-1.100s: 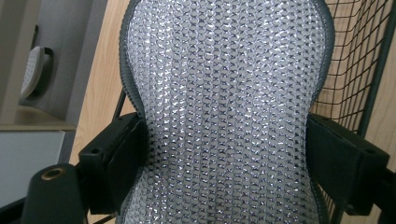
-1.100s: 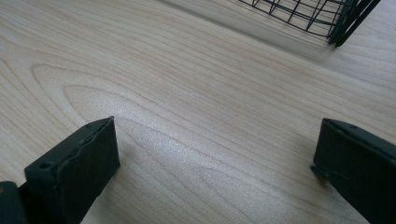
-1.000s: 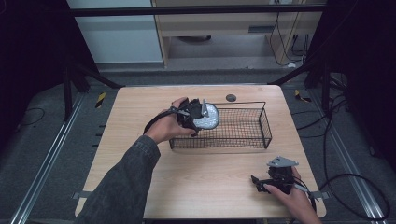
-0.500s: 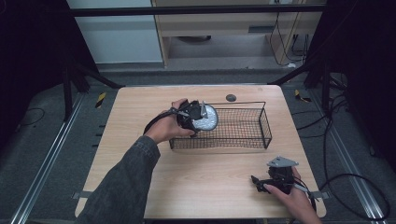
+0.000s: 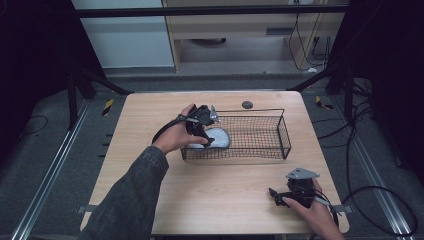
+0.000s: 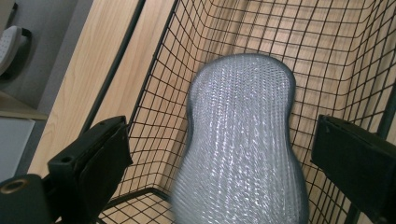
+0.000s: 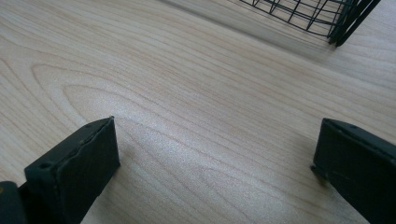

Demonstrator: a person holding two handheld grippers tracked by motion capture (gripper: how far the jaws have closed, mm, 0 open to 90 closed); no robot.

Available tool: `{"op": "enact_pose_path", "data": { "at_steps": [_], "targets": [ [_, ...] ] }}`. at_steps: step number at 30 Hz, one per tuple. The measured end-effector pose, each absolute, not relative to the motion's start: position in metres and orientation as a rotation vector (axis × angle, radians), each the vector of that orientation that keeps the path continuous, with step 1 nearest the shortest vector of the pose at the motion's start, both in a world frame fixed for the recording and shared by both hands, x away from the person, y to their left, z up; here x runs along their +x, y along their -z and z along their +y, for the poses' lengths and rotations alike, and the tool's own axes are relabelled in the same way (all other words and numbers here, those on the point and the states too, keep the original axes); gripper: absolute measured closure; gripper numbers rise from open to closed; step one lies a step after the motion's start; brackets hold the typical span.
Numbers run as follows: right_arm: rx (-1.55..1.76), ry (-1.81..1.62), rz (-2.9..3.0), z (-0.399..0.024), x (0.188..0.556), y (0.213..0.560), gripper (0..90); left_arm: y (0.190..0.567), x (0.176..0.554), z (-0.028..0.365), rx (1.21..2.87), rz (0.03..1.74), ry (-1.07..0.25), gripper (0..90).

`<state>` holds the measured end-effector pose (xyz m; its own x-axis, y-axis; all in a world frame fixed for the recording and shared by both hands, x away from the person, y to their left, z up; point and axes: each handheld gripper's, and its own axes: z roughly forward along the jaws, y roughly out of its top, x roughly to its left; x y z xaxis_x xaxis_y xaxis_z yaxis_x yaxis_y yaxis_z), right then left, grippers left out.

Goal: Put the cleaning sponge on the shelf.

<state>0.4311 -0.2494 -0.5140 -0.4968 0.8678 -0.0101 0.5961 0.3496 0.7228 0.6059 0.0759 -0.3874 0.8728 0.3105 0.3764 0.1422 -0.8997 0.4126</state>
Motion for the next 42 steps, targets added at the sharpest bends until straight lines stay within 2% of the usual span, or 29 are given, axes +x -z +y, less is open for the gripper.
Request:
{"op": "enact_pose_path", "data": {
  "at_steps": [8,24,39,42],
  "targets": [
    [1.283,-0.943,2.225,-0.249,0.431,0.514,0.3,0.386,0.600,0.076,2.645,0.334,-0.595,8.1],
    [1.289,-0.946,2.223,-0.249,0.431,0.514,0.3,0.378,0.578,0.078,2.546,0.357,-0.563,5.2],
    [1.288,-0.946,2.224,-0.249,0.431,0.514,0.3,0.387,0.557,0.067,2.506,0.382,-0.541,3.7],
    [1.288,-0.946,2.224,-0.249,0.431,0.514,0.3,0.388,0.553,0.066,2.483,0.378,-0.491,3.7]
  ]
}}
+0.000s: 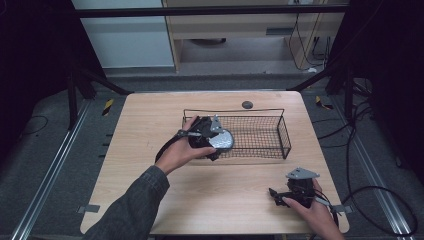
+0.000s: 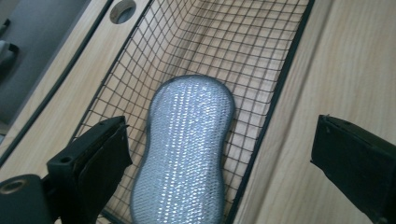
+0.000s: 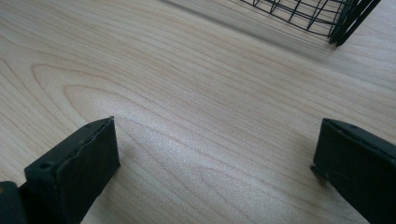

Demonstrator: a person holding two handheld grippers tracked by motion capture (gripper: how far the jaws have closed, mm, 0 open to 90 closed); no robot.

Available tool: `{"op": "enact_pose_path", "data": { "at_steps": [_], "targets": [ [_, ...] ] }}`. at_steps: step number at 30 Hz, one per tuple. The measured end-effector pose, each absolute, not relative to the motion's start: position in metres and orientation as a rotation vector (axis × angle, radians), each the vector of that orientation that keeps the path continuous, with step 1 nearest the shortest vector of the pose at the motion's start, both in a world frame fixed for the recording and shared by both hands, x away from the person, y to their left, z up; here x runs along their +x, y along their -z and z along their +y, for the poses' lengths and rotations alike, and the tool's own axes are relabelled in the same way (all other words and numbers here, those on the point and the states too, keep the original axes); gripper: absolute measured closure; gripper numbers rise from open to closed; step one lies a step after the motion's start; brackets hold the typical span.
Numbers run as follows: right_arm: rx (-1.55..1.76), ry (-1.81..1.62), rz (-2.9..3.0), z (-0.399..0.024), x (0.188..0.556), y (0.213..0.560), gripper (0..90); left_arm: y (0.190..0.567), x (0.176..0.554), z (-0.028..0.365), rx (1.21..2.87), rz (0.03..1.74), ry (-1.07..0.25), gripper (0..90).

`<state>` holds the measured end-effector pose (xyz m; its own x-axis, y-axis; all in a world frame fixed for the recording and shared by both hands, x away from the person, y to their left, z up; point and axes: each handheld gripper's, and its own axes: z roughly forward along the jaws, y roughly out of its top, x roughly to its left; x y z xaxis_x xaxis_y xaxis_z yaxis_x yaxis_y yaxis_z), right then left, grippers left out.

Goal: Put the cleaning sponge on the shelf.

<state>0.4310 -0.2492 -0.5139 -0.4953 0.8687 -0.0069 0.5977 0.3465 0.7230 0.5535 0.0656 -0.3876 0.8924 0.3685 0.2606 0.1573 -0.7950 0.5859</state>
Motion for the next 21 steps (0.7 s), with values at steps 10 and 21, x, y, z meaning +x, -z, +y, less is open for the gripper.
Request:
{"op": "enact_pose_path", "data": {
  "at_steps": [10,21],
  "targets": [
    [1.292,-0.946,2.223,-0.249,0.431,0.514,0.3,0.390,0.535,0.061,2.445,0.358,-0.522,3.4],
    [1.289,-0.946,2.224,-0.249,0.431,0.514,0.3,0.385,0.516,0.064,2.410,0.339,-0.530,3.4]
  ]
}}
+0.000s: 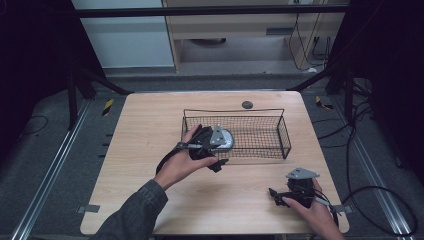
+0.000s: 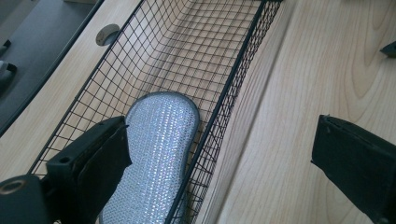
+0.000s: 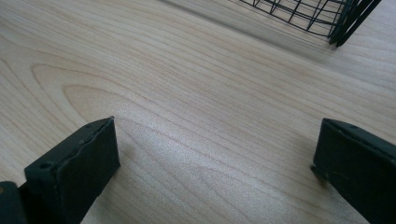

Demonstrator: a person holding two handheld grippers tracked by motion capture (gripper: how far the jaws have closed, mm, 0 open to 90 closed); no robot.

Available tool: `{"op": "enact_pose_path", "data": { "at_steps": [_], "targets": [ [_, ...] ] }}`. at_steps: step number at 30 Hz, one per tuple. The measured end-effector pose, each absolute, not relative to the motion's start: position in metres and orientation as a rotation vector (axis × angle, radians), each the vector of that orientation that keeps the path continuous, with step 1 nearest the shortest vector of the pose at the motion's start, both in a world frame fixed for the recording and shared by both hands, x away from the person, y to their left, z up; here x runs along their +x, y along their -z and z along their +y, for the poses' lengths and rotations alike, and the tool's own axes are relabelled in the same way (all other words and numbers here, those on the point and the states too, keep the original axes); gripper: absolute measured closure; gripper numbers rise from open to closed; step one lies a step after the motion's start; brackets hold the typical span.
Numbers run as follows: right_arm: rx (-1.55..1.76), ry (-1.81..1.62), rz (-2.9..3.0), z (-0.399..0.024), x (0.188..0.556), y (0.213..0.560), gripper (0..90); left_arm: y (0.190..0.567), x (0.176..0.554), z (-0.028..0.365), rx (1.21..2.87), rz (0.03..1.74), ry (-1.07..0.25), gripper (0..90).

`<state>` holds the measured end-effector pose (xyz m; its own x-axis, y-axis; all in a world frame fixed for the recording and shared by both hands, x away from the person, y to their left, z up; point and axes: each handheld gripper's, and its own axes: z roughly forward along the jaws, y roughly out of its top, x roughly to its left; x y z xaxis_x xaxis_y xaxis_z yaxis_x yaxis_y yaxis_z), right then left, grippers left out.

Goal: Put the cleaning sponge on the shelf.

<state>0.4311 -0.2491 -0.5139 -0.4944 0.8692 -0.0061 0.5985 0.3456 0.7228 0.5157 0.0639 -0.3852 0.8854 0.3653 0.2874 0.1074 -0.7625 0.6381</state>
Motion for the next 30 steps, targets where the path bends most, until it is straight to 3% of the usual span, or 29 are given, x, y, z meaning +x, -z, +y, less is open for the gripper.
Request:
{"op": "enact_pose_path", "data": {
  "at_steps": [11,30],
  "targets": [
    [1.289,-0.946,2.224,-0.249,0.431,0.514,0.3,0.385,0.496,0.077,2.379,0.351,-0.554,3.4],
    [1.294,-0.943,2.220,-0.249,0.430,0.514,0.3,0.392,0.455,0.142,2.314,0.488,-0.567,3.0]
  ]
}}
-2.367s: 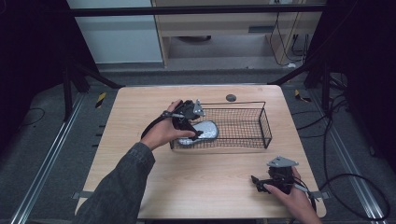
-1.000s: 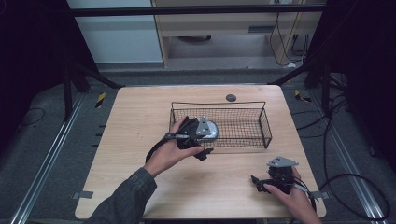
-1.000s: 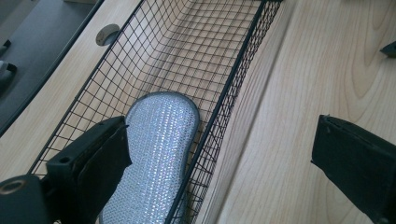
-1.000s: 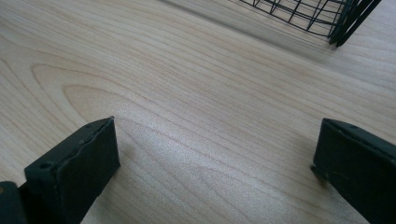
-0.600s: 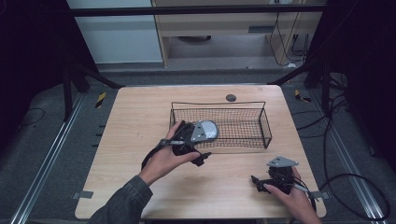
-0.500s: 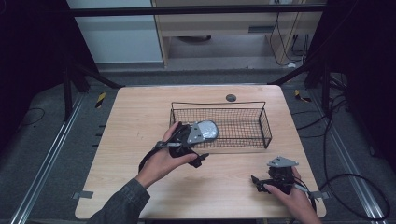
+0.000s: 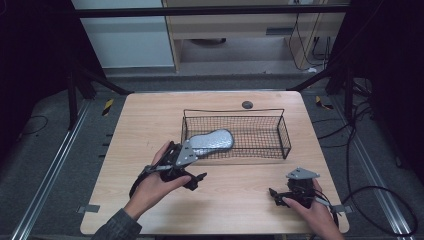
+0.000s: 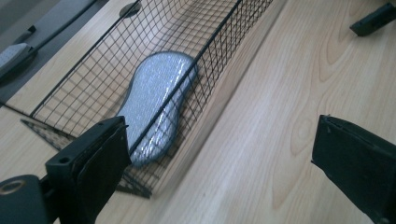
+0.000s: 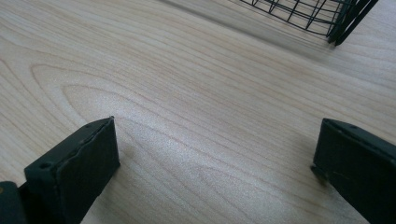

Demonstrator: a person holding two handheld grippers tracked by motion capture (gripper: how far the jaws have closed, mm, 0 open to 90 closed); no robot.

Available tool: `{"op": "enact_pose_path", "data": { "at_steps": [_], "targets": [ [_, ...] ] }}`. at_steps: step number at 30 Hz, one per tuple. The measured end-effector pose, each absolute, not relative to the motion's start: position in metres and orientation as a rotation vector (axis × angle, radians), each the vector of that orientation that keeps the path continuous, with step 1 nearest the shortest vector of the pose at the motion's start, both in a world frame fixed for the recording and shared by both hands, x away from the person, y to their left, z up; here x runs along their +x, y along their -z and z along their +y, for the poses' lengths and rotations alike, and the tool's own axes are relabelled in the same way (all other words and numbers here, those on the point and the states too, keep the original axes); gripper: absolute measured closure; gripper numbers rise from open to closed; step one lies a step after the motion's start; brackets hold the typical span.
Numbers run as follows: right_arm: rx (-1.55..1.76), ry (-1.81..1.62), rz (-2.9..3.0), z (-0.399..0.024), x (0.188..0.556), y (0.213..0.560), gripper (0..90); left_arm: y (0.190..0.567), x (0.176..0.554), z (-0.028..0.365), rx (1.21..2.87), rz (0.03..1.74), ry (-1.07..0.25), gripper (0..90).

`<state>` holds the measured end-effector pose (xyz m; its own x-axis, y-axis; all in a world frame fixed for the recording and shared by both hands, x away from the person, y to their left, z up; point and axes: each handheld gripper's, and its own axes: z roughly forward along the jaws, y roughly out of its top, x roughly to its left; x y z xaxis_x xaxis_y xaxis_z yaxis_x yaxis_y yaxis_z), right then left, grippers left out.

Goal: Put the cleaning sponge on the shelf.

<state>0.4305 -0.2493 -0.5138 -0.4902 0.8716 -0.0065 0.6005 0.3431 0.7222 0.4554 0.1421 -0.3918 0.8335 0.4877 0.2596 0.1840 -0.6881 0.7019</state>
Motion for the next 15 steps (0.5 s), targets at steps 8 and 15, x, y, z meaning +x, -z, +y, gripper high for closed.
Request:
{"op": "enact_pose_path", "data": {
  "at_steps": [8,15],
  "targets": [
    [1.295,-0.943,2.220,-0.249,0.430,0.514,0.3,0.401,0.452,0.184,2.331,0.590,-0.622,3.2],
    [1.293,-0.943,2.220,-0.249,0.431,0.514,0.3,0.415,0.465,0.216,2.334,0.699,-0.681,4.3]
  ]
}}
